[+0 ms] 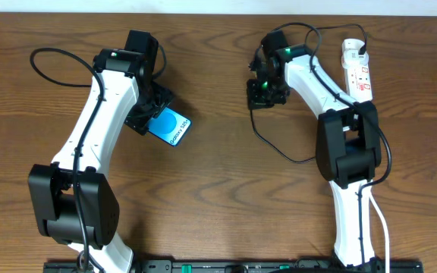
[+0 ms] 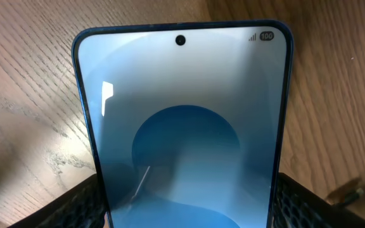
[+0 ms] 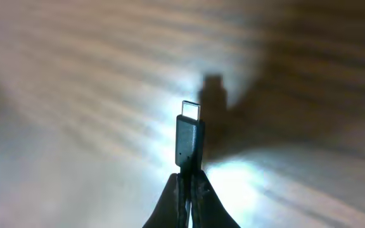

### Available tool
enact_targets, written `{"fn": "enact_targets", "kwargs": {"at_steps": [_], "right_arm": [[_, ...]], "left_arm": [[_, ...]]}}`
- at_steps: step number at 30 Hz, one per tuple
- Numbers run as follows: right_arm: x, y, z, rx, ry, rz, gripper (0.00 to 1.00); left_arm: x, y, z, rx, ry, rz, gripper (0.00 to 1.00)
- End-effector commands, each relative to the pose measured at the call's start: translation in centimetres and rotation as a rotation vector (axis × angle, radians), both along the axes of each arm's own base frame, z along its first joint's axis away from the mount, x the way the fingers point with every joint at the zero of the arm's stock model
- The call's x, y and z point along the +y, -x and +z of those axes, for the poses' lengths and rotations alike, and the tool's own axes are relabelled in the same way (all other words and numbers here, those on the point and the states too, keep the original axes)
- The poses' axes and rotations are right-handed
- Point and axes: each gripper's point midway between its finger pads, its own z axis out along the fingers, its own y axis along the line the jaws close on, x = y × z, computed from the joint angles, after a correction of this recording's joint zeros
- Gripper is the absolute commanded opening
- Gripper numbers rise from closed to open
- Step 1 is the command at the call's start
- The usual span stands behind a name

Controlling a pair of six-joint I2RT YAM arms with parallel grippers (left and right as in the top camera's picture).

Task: Plug charger to phone and switch on socket
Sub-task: 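Grasp the black cable's USB-C plug end with the right gripper, then raise the plug with the right gripper and bring the phone toward it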

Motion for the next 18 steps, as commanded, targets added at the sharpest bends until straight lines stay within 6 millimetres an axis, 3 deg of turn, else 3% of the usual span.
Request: {"fn": "enact_targets", "kwargs": {"at_steps": [1, 8, 18], "right_arm": [[0.7, 0.6, 5.0, -0.090, -0.132, 0.141, 0.01], [1.4, 2.4, 7.8, -0.106, -0.215, 0.249, 0.01], [1.6, 4.2, 9.3, -0.081, -0.334, 0.328, 0.01]], "left_arm": [[0.5, 0.1, 0.7, -0.019, -0.020, -0.023, 0.07], [0.5, 0.1, 0.7, -0.018, -0.020, -0.023, 0.07], [0.1, 0.3, 0.7, -0.009, -0.004, -0.059, 0.07]]}}
